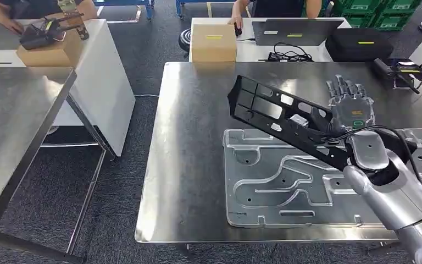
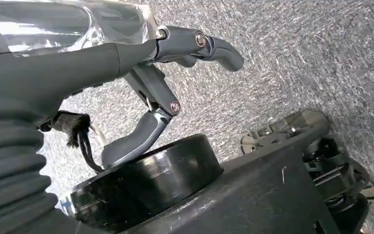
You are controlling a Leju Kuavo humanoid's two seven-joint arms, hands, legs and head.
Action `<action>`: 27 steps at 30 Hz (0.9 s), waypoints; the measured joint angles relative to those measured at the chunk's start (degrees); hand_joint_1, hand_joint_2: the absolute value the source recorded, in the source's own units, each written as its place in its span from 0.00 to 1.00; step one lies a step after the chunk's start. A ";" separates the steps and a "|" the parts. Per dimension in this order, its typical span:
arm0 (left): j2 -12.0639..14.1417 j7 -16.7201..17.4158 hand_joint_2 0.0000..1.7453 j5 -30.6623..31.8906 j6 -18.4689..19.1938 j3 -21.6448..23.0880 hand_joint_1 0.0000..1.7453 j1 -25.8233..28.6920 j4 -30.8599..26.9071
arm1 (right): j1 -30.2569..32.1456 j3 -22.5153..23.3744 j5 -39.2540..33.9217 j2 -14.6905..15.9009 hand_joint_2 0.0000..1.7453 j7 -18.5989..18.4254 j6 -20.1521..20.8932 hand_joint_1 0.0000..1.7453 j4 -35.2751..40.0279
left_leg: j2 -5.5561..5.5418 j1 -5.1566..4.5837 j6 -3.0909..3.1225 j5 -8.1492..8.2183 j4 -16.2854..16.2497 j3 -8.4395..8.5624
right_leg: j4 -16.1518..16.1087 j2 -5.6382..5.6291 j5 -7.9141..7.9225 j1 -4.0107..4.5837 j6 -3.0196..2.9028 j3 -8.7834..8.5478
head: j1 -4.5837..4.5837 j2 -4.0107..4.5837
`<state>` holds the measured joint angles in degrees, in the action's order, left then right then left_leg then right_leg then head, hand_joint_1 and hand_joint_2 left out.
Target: Take the parts from the cabinet and place them on the table.
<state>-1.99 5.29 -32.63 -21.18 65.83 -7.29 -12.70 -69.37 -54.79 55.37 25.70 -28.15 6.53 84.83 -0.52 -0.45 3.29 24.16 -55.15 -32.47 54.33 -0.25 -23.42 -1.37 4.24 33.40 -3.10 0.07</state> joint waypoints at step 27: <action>0.02 -0.70 1.00 -1.36 -0.07 0.00 0.00 0.31 0.00 | -3.54 -6.06 -15.28 -1.55 0.00 2.28 12.72 0.00 -5.46 | 0.00 0.00 -0.02 0.03 0.02 0.32 | -0.01 0.00 -0.02 0.00 -0.03 -0.36 | 0.00 0.00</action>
<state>-1.97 4.59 -33.99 -21.24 65.83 -6.98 -12.70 -72.92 -60.85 40.09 24.15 -25.88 19.26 79.36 -0.52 -0.45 3.27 24.19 -55.13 -32.14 54.32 -0.25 -23.44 -1.37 4.22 33.05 -3.10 0.07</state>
